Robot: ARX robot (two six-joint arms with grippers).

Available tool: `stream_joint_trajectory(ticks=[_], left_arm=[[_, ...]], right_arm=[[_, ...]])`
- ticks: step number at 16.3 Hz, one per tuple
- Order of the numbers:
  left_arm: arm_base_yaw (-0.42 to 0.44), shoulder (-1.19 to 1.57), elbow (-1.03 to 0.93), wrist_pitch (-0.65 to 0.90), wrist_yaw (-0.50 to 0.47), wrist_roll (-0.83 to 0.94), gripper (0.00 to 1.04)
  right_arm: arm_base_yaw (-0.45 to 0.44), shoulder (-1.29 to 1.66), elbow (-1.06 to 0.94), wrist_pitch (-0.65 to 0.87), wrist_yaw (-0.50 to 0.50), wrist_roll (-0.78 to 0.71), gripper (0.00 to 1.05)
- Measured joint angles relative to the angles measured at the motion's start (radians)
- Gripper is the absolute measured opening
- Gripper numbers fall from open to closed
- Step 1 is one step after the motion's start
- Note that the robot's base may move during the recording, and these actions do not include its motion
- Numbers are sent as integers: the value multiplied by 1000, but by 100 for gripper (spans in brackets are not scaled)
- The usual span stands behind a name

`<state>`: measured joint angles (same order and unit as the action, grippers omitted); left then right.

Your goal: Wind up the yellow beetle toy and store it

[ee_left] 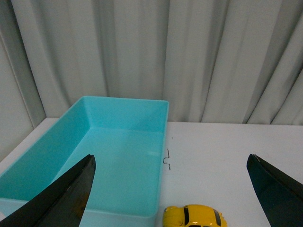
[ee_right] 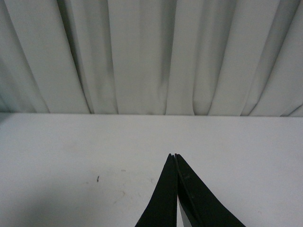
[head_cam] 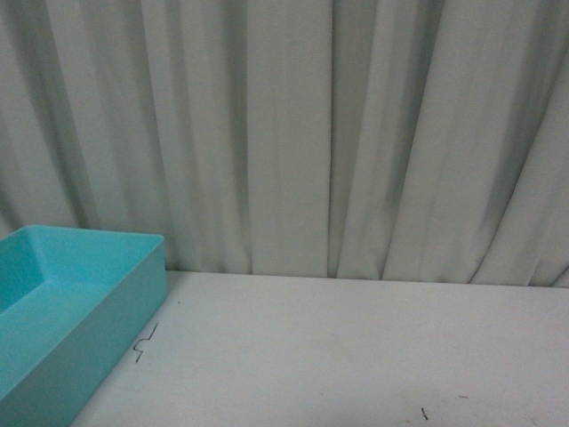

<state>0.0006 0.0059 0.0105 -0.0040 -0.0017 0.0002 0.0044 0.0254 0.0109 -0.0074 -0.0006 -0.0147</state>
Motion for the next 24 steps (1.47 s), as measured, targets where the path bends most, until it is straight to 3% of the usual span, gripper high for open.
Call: stream_joint_trajectory(ticks=[4,8,9,12,13,14,15,16,17,18,20,24], left_arm=[[0,0,0,0,2,0,98],[0,0,0,0,1,0,98],[0,0,0,0,1,0,98],[0,5,5,-29,-4,-8,98],[10,120,98,-243,-25,-105,98],[47,324,214,-315,-25,-240,98],[39,445,291,-236,-47,-293,98],[-3,706,446,-19,-45,-253,98],[-51,1115,605,133,-31,-20,98],[-134,1258,748,45,177,318,98],[-170,1274,815,-118,257,600,98],[-193,1364,855,-390,161,990,98]], right_arm=[[0,-21,0,3,0,0,2],[0,-23,0,3,1,0,38],[0,-23,0,3,1,0,41],[0,-23,0,3,1,0,77],[0,-23,0,3,1,0,88],[0,-23,0,4,0,0,100],[0,-23,0,3,2,0,98],[0,-23,0,4,2,0,98],[0,-23,0,3,1,0,98],[0,-23,0,3,1,0,98],[0,-23,0,3,1,0,98],[0,-23,0,3,1,0,98]])
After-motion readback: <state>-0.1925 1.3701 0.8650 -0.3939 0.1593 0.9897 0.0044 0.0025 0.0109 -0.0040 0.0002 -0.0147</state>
